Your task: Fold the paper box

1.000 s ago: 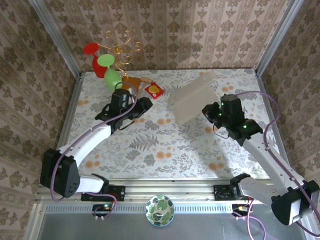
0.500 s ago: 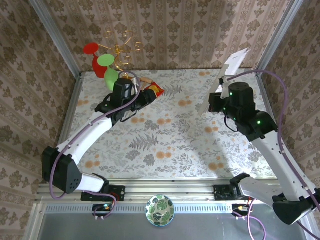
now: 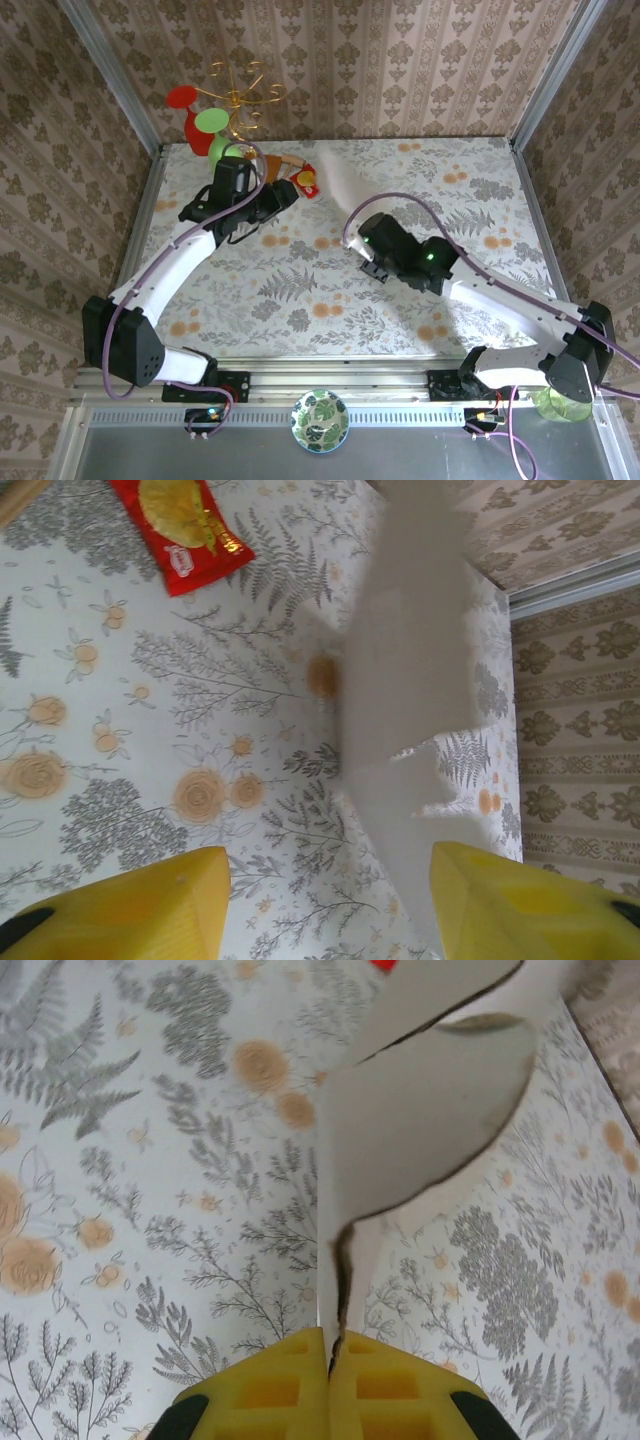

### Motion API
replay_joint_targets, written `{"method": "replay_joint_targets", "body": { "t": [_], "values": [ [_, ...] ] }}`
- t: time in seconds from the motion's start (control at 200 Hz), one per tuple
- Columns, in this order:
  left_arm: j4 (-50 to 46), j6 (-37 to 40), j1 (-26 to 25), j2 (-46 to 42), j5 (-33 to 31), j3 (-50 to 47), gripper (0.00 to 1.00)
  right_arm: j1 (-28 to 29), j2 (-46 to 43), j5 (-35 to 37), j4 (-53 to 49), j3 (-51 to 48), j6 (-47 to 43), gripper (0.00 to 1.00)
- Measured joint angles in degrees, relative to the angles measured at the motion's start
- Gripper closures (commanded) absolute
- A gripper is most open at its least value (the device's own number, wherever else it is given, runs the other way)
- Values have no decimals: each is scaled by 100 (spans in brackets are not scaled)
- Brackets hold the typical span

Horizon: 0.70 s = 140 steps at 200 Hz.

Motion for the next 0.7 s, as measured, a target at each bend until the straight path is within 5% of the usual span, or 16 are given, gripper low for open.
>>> {"method": "replay_joint_targets", "body": {
  "t": [0.7],
  "values": [
    [-1421,280,223,584,-229,457,39,581,146,210,15,-284,-680,100]
  ]
}}
